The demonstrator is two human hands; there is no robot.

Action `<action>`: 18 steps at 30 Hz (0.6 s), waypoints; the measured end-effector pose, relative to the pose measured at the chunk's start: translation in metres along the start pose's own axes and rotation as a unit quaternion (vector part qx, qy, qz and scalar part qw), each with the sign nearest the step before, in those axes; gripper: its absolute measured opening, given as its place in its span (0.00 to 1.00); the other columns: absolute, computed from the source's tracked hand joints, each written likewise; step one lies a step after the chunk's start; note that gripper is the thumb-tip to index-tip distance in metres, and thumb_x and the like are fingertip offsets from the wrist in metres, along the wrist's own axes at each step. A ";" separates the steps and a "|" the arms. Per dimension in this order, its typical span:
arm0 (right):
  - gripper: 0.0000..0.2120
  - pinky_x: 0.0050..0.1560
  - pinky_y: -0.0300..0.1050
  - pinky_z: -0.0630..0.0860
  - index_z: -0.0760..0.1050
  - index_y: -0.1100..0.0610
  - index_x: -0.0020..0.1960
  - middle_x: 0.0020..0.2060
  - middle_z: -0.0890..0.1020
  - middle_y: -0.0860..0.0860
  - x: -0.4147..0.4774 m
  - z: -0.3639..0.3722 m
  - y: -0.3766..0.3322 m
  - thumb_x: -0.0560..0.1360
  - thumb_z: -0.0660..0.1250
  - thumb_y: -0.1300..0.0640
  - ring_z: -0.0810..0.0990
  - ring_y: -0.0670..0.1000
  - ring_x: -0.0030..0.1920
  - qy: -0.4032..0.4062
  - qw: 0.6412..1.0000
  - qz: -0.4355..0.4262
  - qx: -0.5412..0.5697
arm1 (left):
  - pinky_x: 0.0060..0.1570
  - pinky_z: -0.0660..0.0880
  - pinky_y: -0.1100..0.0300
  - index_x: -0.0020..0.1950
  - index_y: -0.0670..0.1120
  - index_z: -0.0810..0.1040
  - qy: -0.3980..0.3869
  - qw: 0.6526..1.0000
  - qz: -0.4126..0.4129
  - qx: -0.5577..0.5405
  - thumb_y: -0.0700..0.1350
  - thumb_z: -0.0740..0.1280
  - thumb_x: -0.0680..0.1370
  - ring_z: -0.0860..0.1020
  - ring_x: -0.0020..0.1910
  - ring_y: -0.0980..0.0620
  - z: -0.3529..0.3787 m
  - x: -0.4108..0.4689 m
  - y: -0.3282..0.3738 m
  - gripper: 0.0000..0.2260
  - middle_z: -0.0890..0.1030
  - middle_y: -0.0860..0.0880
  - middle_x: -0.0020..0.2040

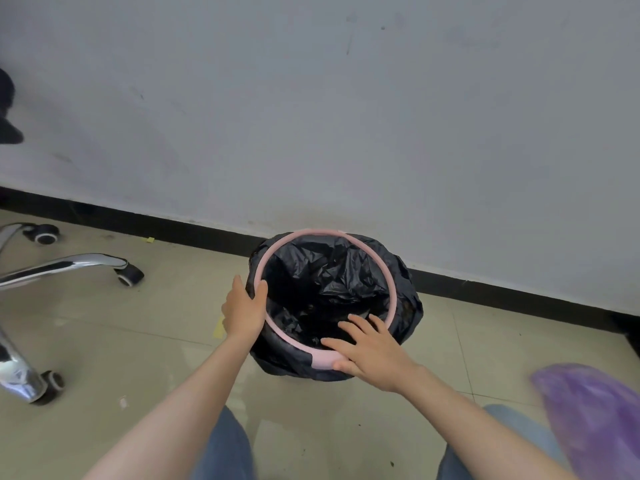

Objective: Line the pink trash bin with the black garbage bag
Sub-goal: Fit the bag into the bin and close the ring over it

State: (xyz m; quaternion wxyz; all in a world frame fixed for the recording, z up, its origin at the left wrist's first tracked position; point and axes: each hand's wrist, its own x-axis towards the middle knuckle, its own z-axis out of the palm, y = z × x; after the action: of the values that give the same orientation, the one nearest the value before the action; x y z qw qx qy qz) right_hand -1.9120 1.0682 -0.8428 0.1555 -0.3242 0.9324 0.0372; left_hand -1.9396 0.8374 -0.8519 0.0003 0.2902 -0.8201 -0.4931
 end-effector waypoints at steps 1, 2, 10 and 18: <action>0.24 0.73 0.60 0.46 0.56 0.43 0.72 0.74 0.60 0.55 0.006 -0.001 -0.001 0.78 0.47 0.39 0.51 0.56 0.75 0.008 1.000 0.015 0.006 | 0.65 0.64 0.41 0.72 0.44 0.57 0.007 0.999 0.030 0.043 0.53 0.58 0.77 0.62 0.69 0.36 0.000 -0.003 0.000 0.27 0.65 0.39 0.71; 0.23 0.73 0.62 0.45 0.55 0.42 0.72 0.74 0.59 0.55 0.012 -0.002 -0.003 0.78 0.47 0.40 0.49 0.57 0.75 0.014 0.999 0.029 0.013 | 0.65 0.65 0.41 0.72 0.44 0.57 0.002 0.995 0.057 0.084 0.52 0.59 0.77 0.62 0.69 0.36 0.002 -0.006 -0.002 0.27 0.65 0.39 0.71; 0.22 0.71 0.63 0.49 0.57 0.44 0.72 0.73 0.61 0.56 0.034 -0.007 -0.007 0.78 0.49 0.42 0.53 0.58 0.74 0.029 0.997 0.065 0.039 | 0.65 0.65 0.41 0.75 0.49 0.46 -0.060 0.975 0.101 0.187 0.53 0.50 0.79 0.58 0.71 0.37 0.011 -0.014 -0.009 0.26 0.56 0.42 0.75; 0.24 0.72 0.59 0.49 0.58 0.46 0.71 0.71 0.64 0.54 0.037 -0.006 -0.001 0.77 0.50 0.41 0.55 0.57 0.73 0.031 0.994 0.071 0.077 | 0.67 0.60 0.40 0.74 0.53 0.40 -0.083 0.978 0.058 0.185 0.55 0.46 0.80 0.55 0.72 0.37 0.016 -0.016 -0.009 0.25 0.53 0.40 0.76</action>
State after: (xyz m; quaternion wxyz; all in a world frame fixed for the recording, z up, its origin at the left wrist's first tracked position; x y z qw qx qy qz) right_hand -1.9405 1.0444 -0.8492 0.1475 -0.2455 0.9575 -0.0339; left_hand -1.9263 0.8544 -0.8630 -0.0926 0.1954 -0.9097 -0.3544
